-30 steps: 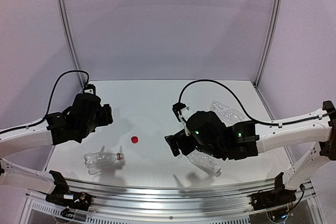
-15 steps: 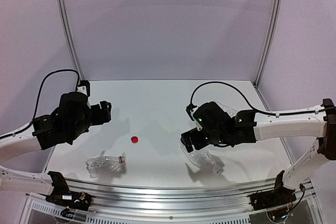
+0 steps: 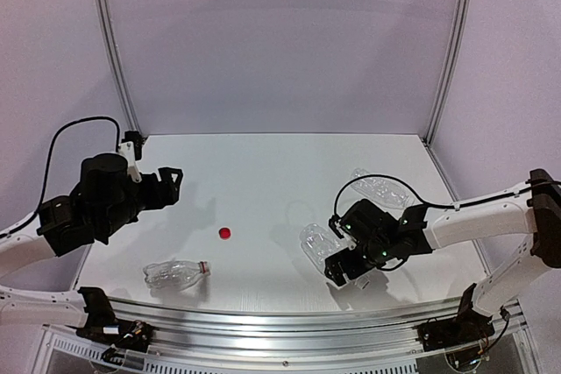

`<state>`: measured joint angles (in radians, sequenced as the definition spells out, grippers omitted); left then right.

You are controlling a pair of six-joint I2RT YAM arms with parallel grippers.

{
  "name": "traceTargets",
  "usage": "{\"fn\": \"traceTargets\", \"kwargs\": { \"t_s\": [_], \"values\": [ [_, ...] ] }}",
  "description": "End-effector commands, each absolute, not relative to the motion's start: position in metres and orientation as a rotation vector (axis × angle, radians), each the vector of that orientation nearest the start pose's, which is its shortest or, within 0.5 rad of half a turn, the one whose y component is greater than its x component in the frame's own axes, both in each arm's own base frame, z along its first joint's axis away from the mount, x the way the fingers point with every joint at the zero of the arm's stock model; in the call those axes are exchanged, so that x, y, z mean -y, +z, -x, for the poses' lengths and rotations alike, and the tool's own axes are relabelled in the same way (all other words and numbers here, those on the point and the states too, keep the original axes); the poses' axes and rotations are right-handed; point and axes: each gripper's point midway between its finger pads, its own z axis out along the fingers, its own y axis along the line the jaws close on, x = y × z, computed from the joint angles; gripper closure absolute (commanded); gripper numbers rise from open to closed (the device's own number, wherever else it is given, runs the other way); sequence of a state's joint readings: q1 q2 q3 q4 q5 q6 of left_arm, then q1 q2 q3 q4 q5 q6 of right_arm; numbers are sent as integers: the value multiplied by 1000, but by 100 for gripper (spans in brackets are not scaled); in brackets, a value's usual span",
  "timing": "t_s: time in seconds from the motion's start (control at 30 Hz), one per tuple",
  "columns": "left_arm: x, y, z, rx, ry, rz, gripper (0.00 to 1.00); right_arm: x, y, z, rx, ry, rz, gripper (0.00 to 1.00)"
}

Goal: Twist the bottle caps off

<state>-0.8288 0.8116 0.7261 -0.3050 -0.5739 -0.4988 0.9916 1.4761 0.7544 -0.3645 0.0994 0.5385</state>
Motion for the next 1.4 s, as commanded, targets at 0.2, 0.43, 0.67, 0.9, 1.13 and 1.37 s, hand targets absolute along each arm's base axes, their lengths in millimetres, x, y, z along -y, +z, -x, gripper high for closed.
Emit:
{"fn": "traceTargets", "kwargs": {
  "t_s": [0.2, 0.43, 0.67, 0.9, 1.13, 1.37],
  "values": [
    [164, 265, -256, -1907, -390, -55, 13, -274, 26, -191, -2689, 356, 653, 25],
    [202, 275, -247, -1842, -476, -248, 14, -286, 52, -200, -2643, 360, 715, 59],
    [241, 277, -230, -1728, -419, -495, 14, -324, 111, -200, -2522, 514, 804, 66],
    [271, 271, -215, -1549, -178, -791, 12, -340, 147, -183, -2442, 624, 866, 68],
    [324, 227, -183, -1265, 213, -1363, 13, -341, 152, -164, -2415, 631, 916, 67],
    [354, 191, -186, -1078, 440, -1634, 13, -340, 150, -155, -2409, 668, 934, 68]
  ]
}}
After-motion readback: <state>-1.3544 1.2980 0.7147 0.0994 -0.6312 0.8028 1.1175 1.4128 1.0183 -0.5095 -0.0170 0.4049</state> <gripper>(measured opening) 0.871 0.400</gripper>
